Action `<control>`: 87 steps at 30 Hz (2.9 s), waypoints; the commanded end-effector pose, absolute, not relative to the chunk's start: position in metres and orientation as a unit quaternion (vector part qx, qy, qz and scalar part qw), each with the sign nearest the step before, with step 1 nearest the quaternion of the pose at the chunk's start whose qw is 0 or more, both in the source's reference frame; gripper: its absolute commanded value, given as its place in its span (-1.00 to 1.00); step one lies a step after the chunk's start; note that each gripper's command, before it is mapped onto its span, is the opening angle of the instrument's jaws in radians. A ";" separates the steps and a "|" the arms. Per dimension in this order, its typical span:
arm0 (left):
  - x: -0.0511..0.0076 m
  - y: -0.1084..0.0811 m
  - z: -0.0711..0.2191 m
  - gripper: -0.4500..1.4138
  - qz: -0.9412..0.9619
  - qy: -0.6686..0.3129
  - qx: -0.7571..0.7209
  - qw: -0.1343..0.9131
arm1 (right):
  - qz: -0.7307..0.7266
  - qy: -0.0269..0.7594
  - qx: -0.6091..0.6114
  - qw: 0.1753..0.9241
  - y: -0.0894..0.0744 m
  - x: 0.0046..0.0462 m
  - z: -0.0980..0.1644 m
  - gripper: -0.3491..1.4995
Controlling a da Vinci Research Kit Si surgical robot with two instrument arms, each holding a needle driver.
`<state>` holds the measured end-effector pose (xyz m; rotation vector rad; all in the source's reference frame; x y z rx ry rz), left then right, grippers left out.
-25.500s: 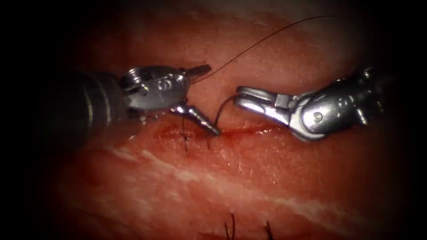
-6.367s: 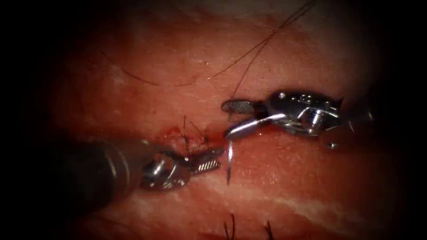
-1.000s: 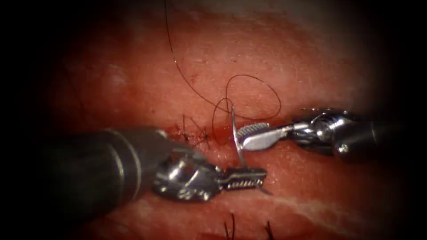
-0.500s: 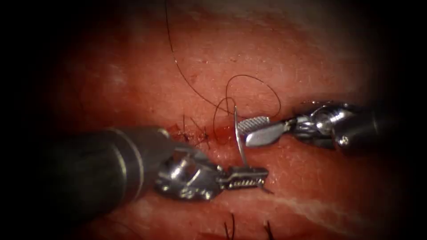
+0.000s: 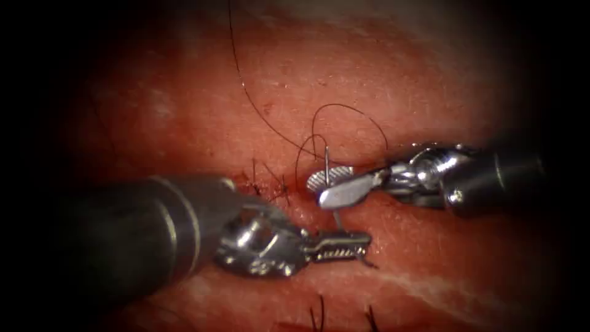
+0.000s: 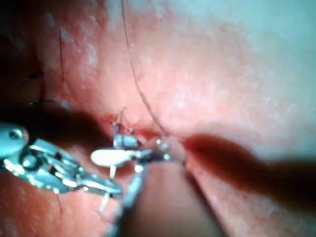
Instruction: Wound Closure
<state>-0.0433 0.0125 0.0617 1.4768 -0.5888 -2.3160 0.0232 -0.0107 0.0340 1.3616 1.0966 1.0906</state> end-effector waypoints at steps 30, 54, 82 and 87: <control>-0.0404 0.013 0.061 -0.93 -0.835 -0.035 0.550 0.005 | 0.340 0.613 0.394 0.595 -0.009 0.0201 0.038 -1.00; -0.0396 0.015 0.077 -1.00 -0.895 0.101 0.409 -0.148 | 0.277 0.665 0.289 0.631 -0.009 0.0204 0.038 -1.00; -0.0413 0.018 0.081 -1.00 -0.911 0.098 0.362 -0.170 | 0.240 0.680 0.230 0.653 -0.008 0.0211 0.039 -1.00; -0.0418 0.017 0.082 -1.00 -0.924 0.110 0.326 -0.164 | 0.230 0.683 0.215 0.658 -0.008 0.0215 0.040 -1.00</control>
